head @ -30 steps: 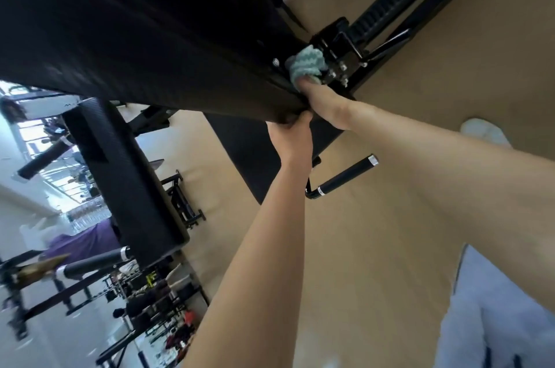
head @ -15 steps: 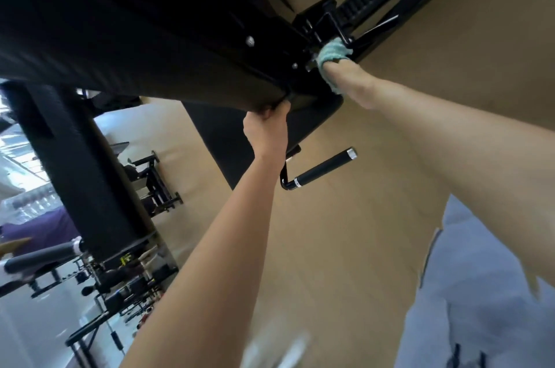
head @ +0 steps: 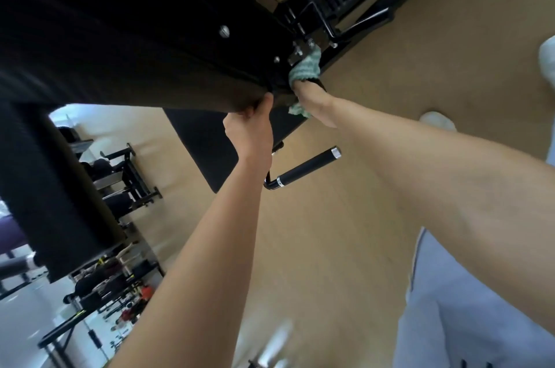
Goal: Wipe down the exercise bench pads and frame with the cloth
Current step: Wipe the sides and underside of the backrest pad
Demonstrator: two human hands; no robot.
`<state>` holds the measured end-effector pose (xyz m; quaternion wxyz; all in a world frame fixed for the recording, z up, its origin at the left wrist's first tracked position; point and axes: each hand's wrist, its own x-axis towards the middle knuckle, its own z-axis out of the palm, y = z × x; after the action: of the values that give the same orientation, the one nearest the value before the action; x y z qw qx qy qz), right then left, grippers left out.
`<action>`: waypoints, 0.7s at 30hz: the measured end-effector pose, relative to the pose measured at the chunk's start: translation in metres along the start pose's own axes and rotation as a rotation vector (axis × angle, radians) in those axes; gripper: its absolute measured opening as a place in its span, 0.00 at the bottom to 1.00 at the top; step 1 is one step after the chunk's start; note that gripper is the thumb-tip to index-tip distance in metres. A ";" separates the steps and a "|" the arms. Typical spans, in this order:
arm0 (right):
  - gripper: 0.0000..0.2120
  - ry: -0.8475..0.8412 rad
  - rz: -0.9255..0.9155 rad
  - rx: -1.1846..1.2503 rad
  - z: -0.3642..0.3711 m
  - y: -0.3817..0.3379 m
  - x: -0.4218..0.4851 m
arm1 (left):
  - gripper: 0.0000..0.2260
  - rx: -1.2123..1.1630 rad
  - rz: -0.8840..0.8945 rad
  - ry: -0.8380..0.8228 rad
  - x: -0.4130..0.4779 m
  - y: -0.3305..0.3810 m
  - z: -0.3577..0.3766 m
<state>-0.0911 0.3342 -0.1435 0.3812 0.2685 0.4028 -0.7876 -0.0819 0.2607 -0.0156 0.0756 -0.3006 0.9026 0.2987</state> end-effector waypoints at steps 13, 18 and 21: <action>0.13 -0.022 -0.043 -0.299 -0.060 -0.010 -0.115 | 0.11 0.203 -0.087 -0.041 -0.022 0.021 -0.007; 0.11 -0.153 -0.024 -0.331 -0.085 -0.018 -0.170 | 0.03 -0.080 -0.249 -0.144 -0.029 0.020 -0.024; 0.16 -0.202 0.055 -0.315 -0.080 -0.018 -0.188 | 0.06 -0.109 -0.248 -0.298 -0.048 0.004 -0.032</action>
<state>0.0103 0.4808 -0.0412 0.4785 0.1359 0.4733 -0.7270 -0.0447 0.2686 0.0273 0.2283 -0.3657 0.8200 0.3765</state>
